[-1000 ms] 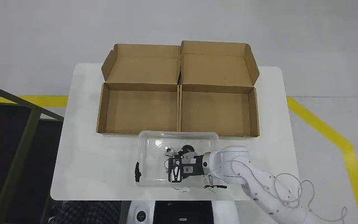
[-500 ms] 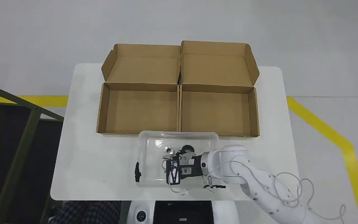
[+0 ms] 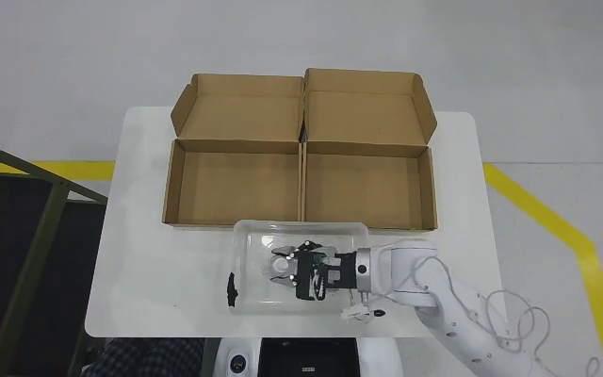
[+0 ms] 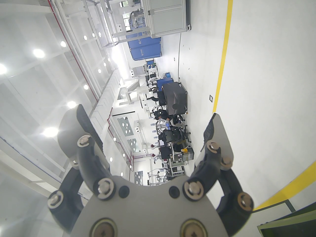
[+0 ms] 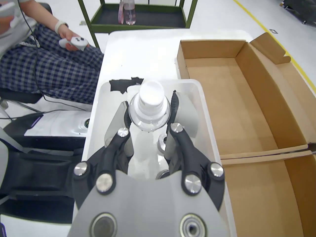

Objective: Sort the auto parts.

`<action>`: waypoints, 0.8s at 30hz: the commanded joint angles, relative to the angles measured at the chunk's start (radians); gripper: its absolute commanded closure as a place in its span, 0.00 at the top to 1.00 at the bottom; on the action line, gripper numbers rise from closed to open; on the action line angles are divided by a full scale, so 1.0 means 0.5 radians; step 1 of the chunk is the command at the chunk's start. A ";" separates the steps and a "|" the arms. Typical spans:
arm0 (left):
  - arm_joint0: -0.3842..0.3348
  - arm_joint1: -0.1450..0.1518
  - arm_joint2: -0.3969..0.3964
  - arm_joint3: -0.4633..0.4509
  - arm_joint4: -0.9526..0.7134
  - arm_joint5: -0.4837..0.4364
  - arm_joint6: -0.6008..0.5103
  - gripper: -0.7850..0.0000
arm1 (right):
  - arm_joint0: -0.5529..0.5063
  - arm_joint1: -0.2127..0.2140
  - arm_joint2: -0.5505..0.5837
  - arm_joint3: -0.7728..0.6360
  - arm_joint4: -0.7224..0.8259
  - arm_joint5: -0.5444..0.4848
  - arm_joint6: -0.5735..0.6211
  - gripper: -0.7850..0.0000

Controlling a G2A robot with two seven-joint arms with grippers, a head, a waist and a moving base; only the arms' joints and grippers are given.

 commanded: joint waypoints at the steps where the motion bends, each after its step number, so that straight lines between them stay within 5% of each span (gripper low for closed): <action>1: 0.000 0.000 0.000 0.000 0.000 0.000 0.000 1.00 | -0.011 0.005 0.046 0.005 0.036 0.006 -0.053 0.00; 24: 0.000 0.000 0.000 0.000 0.000 0.000 0.000 1.00 | -0.298 0.079 0.711 0.091 0.490 -0.098 -0.672 0.00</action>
